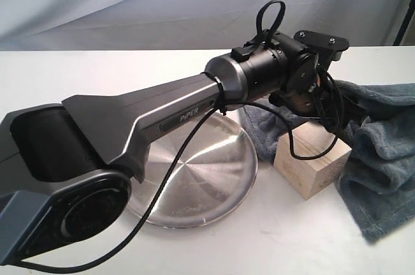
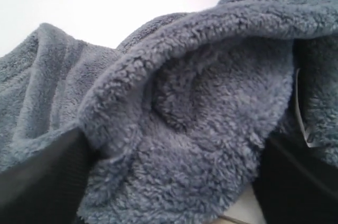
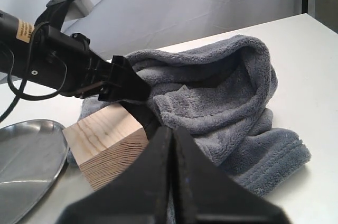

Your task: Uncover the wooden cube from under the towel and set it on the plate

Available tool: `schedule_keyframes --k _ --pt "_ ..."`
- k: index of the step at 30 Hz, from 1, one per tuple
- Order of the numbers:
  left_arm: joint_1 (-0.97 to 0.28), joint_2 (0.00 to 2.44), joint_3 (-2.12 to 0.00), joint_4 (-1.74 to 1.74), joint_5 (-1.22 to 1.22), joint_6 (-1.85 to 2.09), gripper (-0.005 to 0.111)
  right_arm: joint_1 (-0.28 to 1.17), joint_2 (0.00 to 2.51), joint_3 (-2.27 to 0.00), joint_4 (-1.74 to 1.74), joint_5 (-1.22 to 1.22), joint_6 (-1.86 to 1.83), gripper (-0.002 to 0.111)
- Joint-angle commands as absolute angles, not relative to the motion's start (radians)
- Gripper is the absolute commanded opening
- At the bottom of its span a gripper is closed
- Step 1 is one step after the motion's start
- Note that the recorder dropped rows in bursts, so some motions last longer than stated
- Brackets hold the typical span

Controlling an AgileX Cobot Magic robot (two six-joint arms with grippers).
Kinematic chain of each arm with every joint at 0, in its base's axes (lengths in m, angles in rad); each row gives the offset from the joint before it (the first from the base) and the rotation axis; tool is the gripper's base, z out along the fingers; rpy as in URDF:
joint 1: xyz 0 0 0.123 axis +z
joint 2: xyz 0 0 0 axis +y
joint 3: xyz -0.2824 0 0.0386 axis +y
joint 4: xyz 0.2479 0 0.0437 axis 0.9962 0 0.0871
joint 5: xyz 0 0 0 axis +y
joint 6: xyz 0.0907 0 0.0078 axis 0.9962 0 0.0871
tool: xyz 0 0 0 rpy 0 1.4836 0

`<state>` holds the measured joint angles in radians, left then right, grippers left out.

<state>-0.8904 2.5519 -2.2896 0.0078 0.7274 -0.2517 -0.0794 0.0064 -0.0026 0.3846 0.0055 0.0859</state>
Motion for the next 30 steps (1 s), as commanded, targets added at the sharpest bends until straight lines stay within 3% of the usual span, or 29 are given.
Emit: schedule_keyframes --k 1,6,7,17,22,30 --pt "-0.885 2.552 -2.294 0.0 0.665 -0.26 0.049 -0.079 0.0 0.0 0.39 0.017 0.09 0.003" --pt "-0.885 2.552 -2.294 0.0 0.541 -0.26 0.004 -0.079 0.0 0.0 0.39 0.017 0.09 0.003" --pt "-0.885 2.552 -2.294 0.0 0.524 -0.26 0.0 -0.079 0.0 0.0 0.39 0.017 0.09 0.003" --pt "-0.883 2.559 -2.294 -0.017 0.319 -0.26 0.001 -0.079 0.0 0.0 0.39 0.017 0.09 0.003" --pt "-0.883 2.561 -2.294 0.019 0.425 -0.201 0.017 -0.079 0.0 0.0 0.39 0.017 0.09 0.003" --pt "-0.883 2.561 -2.294 0.014 0.509 -0.175 0.074 -0.079 0.0 0.0 0.39 0.017 0.09 0.003"
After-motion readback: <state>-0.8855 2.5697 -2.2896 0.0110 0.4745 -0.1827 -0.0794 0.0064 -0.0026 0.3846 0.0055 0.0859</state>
